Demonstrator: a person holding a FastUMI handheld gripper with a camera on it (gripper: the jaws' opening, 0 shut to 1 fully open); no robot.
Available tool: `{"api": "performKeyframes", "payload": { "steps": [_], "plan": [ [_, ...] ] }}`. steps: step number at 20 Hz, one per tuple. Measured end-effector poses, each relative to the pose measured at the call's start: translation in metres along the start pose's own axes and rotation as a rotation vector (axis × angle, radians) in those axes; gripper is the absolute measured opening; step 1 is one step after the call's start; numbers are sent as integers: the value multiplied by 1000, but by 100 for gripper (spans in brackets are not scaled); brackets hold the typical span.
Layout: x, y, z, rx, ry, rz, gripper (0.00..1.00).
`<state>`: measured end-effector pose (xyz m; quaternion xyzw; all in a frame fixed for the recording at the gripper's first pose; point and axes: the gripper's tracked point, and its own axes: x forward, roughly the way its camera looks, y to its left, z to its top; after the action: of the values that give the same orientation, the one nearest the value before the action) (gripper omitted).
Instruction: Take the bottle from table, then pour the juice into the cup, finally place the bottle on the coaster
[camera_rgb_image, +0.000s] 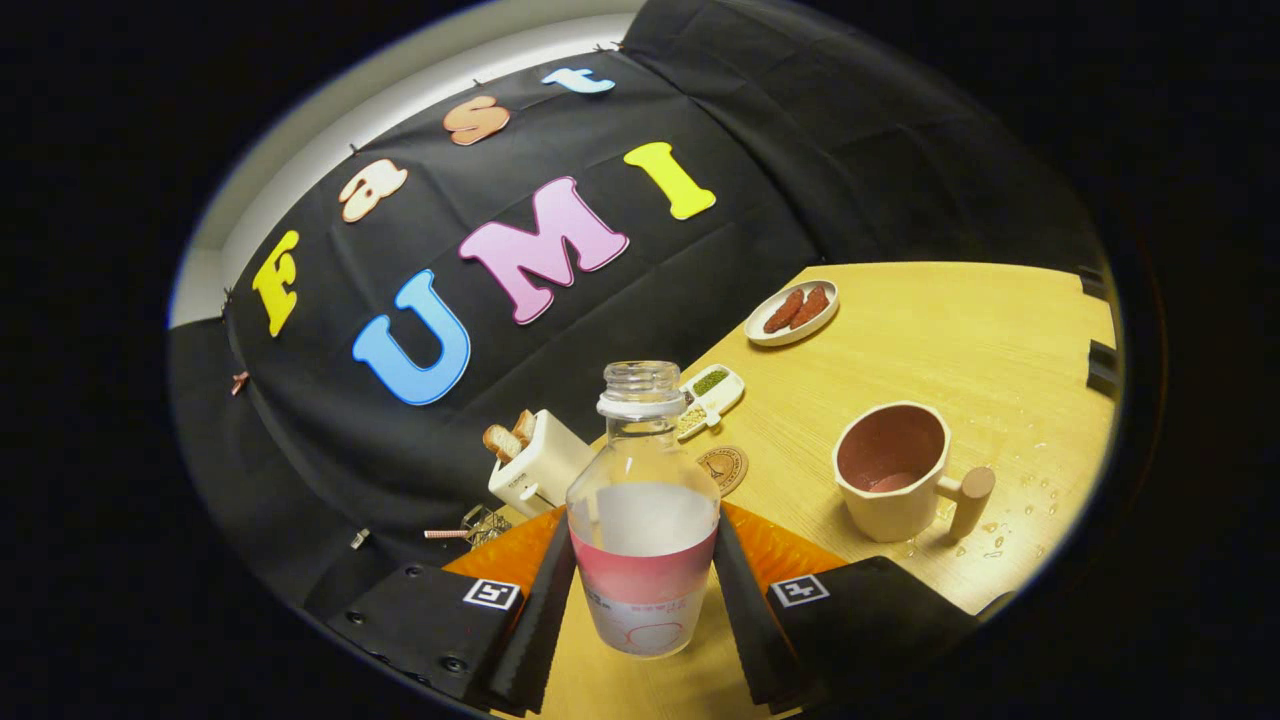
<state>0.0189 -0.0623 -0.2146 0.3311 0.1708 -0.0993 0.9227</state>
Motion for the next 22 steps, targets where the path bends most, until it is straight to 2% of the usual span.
{"api": "performKeyframes", "payload": {
  "steps": [7, 15, 22],
  "plan": [
    [6, -26, -6, 270, 82, -39, 75],
    [7, -28, 0, 520, 131, -10, 75],
    [8, -37, -6, 638, 174, -17, 75]
  ]
}}
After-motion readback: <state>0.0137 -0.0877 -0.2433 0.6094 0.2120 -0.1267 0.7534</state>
